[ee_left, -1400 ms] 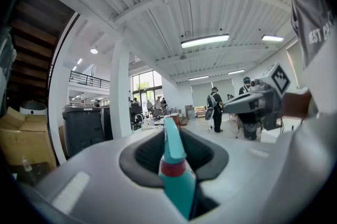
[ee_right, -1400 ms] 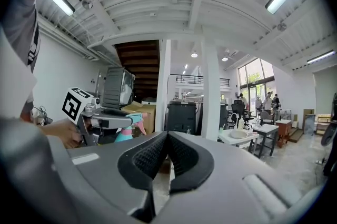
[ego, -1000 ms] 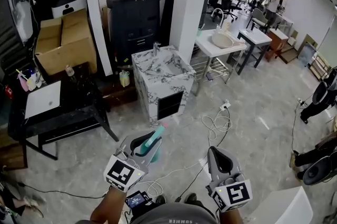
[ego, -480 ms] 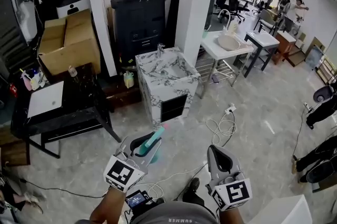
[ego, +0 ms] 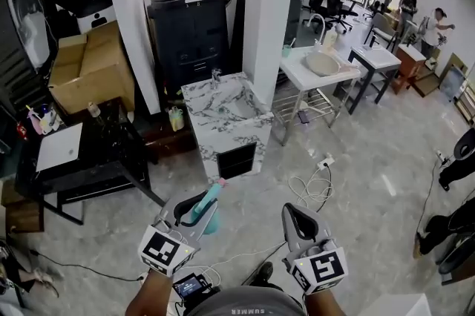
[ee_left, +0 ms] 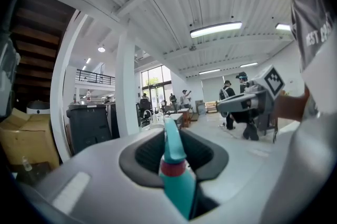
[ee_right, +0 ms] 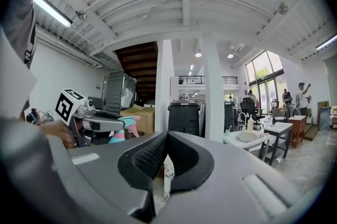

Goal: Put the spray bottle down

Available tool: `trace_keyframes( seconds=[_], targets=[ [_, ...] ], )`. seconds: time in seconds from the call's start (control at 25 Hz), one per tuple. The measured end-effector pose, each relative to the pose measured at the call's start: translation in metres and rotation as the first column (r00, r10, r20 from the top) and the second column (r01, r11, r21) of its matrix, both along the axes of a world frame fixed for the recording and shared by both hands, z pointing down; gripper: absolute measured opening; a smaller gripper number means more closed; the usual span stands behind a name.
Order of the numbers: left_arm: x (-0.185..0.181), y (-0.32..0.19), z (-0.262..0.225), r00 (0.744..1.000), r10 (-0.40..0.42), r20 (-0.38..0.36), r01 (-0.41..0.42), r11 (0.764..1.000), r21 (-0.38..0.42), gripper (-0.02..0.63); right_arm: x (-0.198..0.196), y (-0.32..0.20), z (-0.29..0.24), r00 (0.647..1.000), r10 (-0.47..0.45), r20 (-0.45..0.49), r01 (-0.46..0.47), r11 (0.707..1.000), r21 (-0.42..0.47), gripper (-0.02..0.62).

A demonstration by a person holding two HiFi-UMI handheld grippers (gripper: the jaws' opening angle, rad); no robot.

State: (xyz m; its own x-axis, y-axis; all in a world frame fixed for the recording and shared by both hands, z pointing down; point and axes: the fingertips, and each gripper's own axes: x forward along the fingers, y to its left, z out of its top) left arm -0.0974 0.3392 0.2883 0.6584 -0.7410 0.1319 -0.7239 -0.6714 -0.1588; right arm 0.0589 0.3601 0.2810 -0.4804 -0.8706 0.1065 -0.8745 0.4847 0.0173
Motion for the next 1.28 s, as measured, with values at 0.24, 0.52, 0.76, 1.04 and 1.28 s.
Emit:
trace_keyframes(
  seconds=[0.24,0.52,0.76,1.04,1.28],
  targets=[
    [0.049,-0.032,0.000,0.999,-0.037,0.021,0.037,0.999,-0.004,0.084,0.044,-0.039,0.005,0.998,-0.055,0.027,0.055,0.998,-0.006,0.000],
    [0.098,-0.065,-0.010,0.996,-0.073,0.049,0.073,0.997,-0.009,0.084,0.092,-0.077,0.001,0.994,-0.091,0.058,0.091,0.996,-0.004,0.001],
    [0.133,-0.092,-0.019,0.995,-0.092,0.047,0.092,0.996,0.000,0.084,0.138,-0.101,0.002,0.993,-0.104,0.058,0.104,0.995,0.008,0.002],
    [0.159,-0.115,-0.026,0.994,-0.091,0.053,0.091,0.996,0.013,0.084,0.166,-0.122,0.005,0.993,-0.094,0.071,0.095,0.996,-0.001,0.002],
    [0.170,-0.151,-0.018,0.996,-0.078,0.053,0.077,0.997,0.008,0.084,0.186,-0.146,0.011,0.996,-0.050,0.078,0.051,0.998,-0.019,0.002]
  ],
)
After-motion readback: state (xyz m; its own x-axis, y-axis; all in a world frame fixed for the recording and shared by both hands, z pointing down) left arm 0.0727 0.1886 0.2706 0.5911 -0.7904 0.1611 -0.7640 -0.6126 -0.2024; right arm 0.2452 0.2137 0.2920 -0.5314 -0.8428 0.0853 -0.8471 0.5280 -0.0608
